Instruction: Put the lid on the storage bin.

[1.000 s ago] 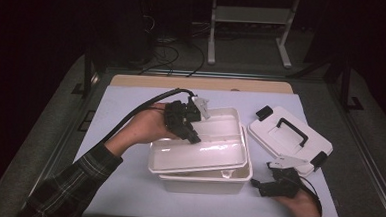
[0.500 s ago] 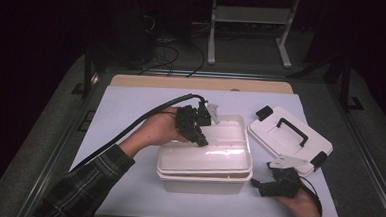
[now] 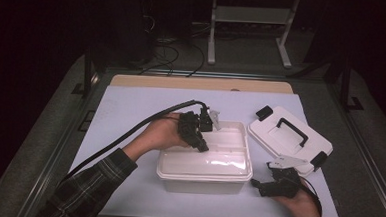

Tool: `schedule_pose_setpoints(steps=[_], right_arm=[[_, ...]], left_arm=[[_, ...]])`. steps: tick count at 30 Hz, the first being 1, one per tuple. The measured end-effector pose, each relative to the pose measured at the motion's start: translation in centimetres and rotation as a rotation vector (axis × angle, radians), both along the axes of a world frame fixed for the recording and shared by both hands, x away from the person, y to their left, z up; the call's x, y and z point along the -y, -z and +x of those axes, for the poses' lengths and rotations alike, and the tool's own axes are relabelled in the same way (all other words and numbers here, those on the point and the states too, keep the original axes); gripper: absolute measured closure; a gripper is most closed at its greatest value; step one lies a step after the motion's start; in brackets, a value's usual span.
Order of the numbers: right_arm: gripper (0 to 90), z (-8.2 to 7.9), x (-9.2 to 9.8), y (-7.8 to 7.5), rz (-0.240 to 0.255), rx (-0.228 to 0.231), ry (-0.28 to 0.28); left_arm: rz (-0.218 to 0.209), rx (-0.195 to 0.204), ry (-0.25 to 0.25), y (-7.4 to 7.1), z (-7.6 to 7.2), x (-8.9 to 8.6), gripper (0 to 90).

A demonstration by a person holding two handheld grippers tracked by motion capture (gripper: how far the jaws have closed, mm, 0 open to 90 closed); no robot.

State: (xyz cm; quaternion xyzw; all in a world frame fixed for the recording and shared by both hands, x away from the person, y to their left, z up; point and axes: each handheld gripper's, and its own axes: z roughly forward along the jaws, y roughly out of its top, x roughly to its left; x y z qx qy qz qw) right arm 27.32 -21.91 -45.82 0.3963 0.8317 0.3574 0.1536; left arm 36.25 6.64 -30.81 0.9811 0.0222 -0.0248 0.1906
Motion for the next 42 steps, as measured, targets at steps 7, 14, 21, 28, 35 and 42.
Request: schedule_pose_setpoints(steps=[7,14,21,28,35,42], right_arm=[[13.4,0.0,0.0,0.0,-0.001,0.002,-0.001],[13.1,0.0,-0.1,0.0,-0.002,0.001,0.0],[13.1,0.0,-0.1,0.0,-0.003,0.003,0.001],[13.1,0.0,0.0,0.0,0.0,0.0,0.001],[13.0,0.0,-0.1,0.0,-0.009,-0.002,-0.002],[13.7,0.2,-0.2,-0.4,-0.035,-0.014,-0.008]], left_arm=[[-0.009,0.013,-0.006,-0.2,0.0,-0.2,82.9],[-0.042,0.049,-0.041,-2.0,-0.4,-1.8,59.8],[-0.053,0.063,-0.101,-3.0,-0.5,-4.2,38.5],[-0.074,0.057,-0.144,-3.3,-0.9,-6.7,26.9],[-0.106,0.083,-0.202,-3.4,-2.0,-10.9,20.7],[-0.129,0.09,-0.26,-2.6,-2.6,-14.3,18.3]])
